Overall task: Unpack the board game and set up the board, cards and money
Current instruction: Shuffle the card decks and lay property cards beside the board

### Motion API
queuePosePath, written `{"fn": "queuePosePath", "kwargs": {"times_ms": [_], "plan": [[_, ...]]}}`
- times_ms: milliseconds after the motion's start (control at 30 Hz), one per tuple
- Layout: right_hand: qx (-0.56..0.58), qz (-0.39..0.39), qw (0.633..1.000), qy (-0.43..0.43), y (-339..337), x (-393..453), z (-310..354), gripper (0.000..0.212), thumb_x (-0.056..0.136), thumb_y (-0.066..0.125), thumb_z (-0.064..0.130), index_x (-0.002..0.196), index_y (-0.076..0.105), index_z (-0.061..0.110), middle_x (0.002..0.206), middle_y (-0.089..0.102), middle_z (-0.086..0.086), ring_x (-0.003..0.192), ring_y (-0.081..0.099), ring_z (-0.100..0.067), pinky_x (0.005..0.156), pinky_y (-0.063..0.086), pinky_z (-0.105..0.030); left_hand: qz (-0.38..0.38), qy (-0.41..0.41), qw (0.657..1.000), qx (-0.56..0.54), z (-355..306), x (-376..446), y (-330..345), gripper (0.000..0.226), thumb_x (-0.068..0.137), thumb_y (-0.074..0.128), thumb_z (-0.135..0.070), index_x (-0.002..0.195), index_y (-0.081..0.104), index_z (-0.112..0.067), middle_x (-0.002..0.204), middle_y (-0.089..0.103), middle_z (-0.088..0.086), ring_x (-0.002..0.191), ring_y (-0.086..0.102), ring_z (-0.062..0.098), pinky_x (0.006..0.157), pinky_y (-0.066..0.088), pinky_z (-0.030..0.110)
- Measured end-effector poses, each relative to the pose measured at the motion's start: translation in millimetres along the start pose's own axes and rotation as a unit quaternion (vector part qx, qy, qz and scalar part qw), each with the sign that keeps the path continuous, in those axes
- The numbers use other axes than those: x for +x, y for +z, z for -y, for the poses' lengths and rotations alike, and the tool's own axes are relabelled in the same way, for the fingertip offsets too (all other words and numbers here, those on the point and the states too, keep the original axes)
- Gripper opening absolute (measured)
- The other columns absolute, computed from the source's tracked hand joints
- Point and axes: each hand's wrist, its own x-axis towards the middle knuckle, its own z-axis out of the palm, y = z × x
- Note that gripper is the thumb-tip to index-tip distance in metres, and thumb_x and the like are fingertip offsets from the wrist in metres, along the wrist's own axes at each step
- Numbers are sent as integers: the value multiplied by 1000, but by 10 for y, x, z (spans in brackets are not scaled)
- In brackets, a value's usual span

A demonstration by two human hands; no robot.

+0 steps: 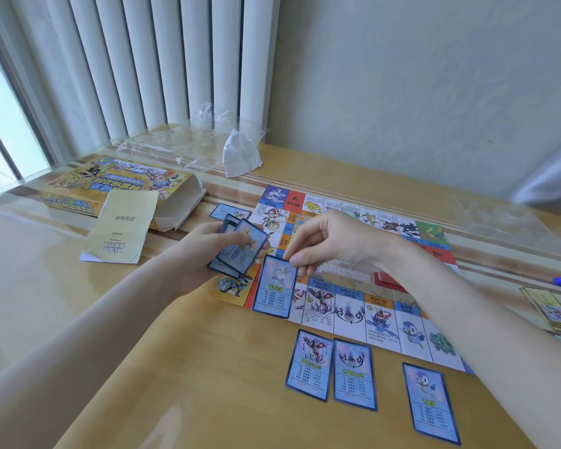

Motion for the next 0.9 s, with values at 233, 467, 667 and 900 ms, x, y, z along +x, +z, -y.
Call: {"fn": "queuePosePath", "kwargs": {"times_ms": [233,467,667,900], "plan": [[-26,-27,999,-7,-48,17,128,7,78,70,-1,80,67,6,65,69,-7,55,64,-14,56,53,-20,130,-15,991,22,-26,-131,66,20,86,57,-10,104,63,-6,98,72,12,82,71,21,63,58,28],[-23,-19,999,-24,-100,2,194,11,77,70,0,83,62,5,63,67,-9,53,63,-15,55,53,-22,191,26,981,18,-75,-180,57,29,74,58,-15,101,66,-9,97,73,11,82,71,19,66,58,26],[-8,7,999,-41,-146,8,248,17,68,72,7,81,61,5,64,65,-9,51,62,-14,53,52,-20,222,41,974,10,-75,-156,55,26,61,66,-17,85,76,-14,97,72,12,82,71,20,64,56,25],[122,58,988,-71,-183,43,188,11,62,71,9,71,66,12,67,66,-5,52,60,-11,52,52,-18,251,66,966,6,-69,-112,55,29,60,71,-14,88,76,-13,99,72,11,86,70,22,70,56,29]]}}
